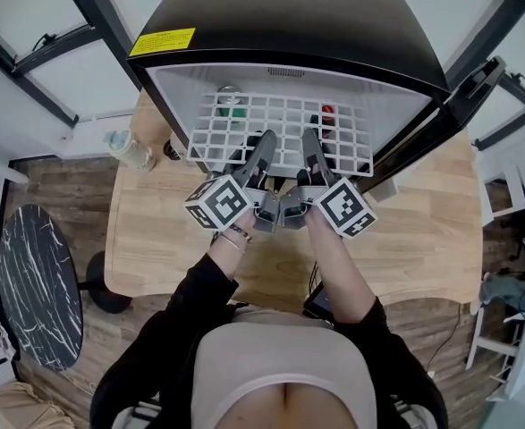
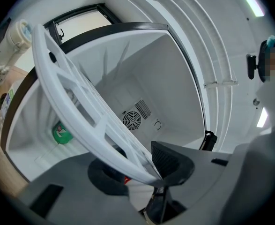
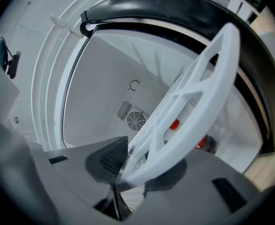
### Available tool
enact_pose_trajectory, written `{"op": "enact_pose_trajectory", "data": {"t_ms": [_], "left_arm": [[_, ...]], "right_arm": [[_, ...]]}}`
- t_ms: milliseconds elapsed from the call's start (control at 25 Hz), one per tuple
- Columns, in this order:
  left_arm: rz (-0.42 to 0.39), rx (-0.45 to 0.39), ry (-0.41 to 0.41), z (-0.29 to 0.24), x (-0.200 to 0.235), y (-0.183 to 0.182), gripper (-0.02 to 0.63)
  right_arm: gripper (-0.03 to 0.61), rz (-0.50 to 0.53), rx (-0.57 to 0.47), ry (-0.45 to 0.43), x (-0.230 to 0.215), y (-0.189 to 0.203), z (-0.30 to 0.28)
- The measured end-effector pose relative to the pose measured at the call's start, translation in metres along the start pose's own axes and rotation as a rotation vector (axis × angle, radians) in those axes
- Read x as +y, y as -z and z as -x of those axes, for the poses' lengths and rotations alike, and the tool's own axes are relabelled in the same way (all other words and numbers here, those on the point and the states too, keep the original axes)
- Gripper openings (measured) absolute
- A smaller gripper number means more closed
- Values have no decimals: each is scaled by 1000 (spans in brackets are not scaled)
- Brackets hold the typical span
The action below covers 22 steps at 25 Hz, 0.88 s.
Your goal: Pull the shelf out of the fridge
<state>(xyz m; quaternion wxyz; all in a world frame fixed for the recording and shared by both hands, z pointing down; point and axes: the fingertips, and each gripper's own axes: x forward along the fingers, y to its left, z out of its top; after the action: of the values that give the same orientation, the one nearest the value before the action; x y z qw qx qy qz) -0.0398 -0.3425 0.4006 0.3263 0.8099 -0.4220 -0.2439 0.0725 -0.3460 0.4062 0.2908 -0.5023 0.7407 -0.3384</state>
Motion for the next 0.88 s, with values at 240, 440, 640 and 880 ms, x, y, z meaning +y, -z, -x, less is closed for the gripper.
{"op": "enact_pose_trajectory", "data": {"t_ms": [240,440,640,880], "left_arm": [[14,1,-2,5,-2,2,147],[11,2,-5,10,-4,2,144],[25,-1,-8,13,-4,5,135],[28,-3,-9,16,-5,4,132]], "right_arm": [[129,-7,4,-3,1,2,6],[129,-5,4,-7,4,3,9],[125,-22,9,-11,4,5,13],[124,-21,10,-15,5,6,15]]}}
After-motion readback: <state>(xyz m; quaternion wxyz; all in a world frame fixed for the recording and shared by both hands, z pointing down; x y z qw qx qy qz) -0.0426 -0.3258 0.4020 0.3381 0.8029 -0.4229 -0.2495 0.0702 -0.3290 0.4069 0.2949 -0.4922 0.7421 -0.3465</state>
